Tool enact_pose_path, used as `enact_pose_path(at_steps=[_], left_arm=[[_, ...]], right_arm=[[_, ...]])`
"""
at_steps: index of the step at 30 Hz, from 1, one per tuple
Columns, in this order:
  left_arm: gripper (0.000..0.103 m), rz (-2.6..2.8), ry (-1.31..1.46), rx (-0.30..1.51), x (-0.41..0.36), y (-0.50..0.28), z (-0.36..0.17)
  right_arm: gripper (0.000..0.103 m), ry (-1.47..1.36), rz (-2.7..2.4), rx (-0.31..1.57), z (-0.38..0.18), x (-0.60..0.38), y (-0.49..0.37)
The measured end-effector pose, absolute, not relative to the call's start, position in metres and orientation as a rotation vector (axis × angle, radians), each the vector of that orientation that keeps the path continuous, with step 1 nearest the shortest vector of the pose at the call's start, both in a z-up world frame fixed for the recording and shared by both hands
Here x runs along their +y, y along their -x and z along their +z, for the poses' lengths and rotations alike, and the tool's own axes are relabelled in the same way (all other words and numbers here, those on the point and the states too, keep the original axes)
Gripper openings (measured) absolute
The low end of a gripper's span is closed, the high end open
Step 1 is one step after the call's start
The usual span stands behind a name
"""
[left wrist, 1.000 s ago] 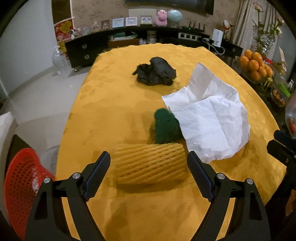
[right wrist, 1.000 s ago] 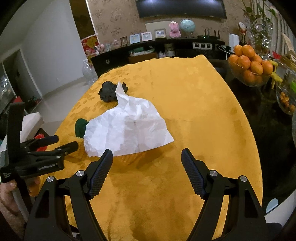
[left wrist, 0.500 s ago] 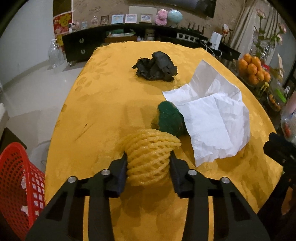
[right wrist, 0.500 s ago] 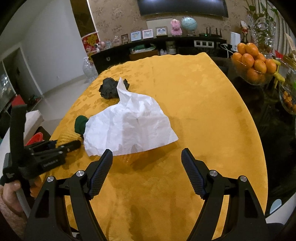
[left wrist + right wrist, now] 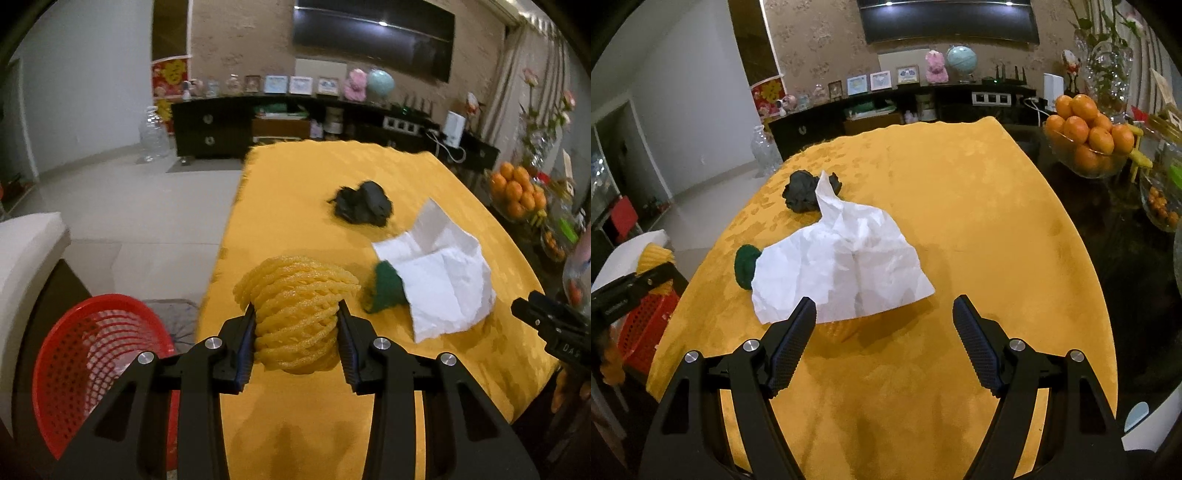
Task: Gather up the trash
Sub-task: 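Hold the foam net in the left tool while the right tool grasps the white tissue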
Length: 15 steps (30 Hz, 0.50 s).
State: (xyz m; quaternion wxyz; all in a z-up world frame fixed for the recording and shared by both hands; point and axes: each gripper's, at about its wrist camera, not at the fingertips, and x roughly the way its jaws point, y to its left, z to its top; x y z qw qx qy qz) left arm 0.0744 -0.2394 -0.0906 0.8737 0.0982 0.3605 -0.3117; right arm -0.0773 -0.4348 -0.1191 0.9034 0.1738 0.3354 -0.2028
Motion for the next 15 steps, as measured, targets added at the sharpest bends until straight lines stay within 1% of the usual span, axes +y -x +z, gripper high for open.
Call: enact_pose_path(at_steps=[6, 15], left_arm=[[0.036, -0.632, -0.185, 0.758, -0.227, -0.081, -0.089], [0.036, -0.625, -0.21, 0.756, -0.228, -0.083, -0.092]], right_arm=[[0.074, -0.368, -0.387, 0.706, -0.113, -0.44, 0.056], [0.074, -0.237, -0.367, 0.724, -0.111, -0.443, -0.003]])
